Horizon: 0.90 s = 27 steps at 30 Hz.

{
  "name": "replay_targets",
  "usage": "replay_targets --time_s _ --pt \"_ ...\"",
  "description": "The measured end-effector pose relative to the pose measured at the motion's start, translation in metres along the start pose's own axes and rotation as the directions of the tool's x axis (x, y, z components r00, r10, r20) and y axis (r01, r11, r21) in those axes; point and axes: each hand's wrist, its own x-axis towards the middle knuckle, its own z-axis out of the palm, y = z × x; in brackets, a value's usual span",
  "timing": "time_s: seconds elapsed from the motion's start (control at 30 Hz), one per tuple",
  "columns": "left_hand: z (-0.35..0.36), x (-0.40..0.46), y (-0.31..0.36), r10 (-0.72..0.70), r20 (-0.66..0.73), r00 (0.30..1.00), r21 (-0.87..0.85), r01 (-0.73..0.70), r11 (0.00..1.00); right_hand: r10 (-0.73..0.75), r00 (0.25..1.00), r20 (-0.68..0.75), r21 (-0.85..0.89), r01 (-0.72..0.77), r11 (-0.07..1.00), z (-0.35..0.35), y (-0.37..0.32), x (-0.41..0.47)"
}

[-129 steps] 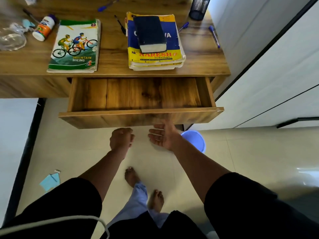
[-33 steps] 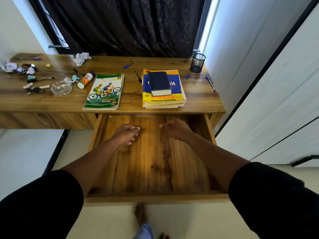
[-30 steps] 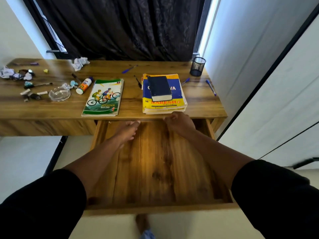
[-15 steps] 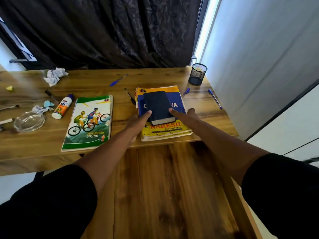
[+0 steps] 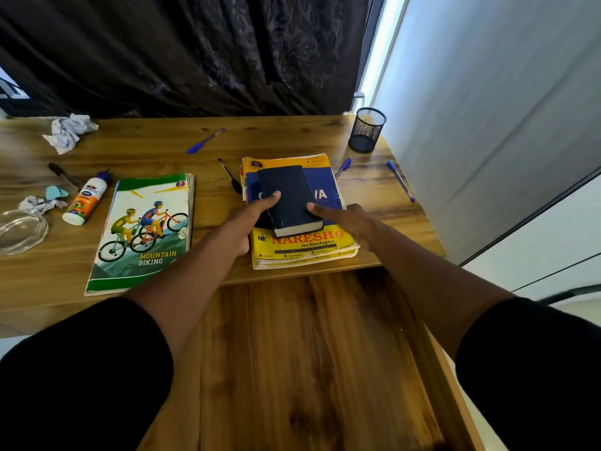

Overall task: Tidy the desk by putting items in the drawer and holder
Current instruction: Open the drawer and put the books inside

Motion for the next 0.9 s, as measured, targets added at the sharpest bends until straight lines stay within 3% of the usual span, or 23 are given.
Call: replay_targets --time_s 0.17,0.37,0.47,0.73,0.9 --pt "0.002 0.003 -0.002 -0.024 0.018 1.000 -0.054 0.025 0.998 -0.002 1.000 0.009 0.032 0.002 0.999 -0.003 0.002 -0.001" --pt "0.024 -0.008 0.001 -0.015 0.093 0.996 -0.048 0.020 0.999 -0.083 0.991 0.105 0.197 0.061 0.978 -0.019 0.020 -0.007" --pt "0.035 -0.015 -0.008 0.024 0.011 1.000 -0.050 -0.023 0.998 -0.110 0.985 0.135 0.224 0.077 0.972 -0.023 0.024 -0.017" --pt "0.018 -0.038 -0.066 0.051 0.075 0.996 -0.163 -0.038 0.986 -0.159 0.979 0.127 0.192 0.133 0.972 -0.024 0.061 -0.074" --pt "0.005 -0.078 -0.115 0.079 0.041 0.996 -0.137 -0.073 0.988 -0.206 0.959 0.192 0.354 0.128 0.926 -0.009 0.112 -0.117"
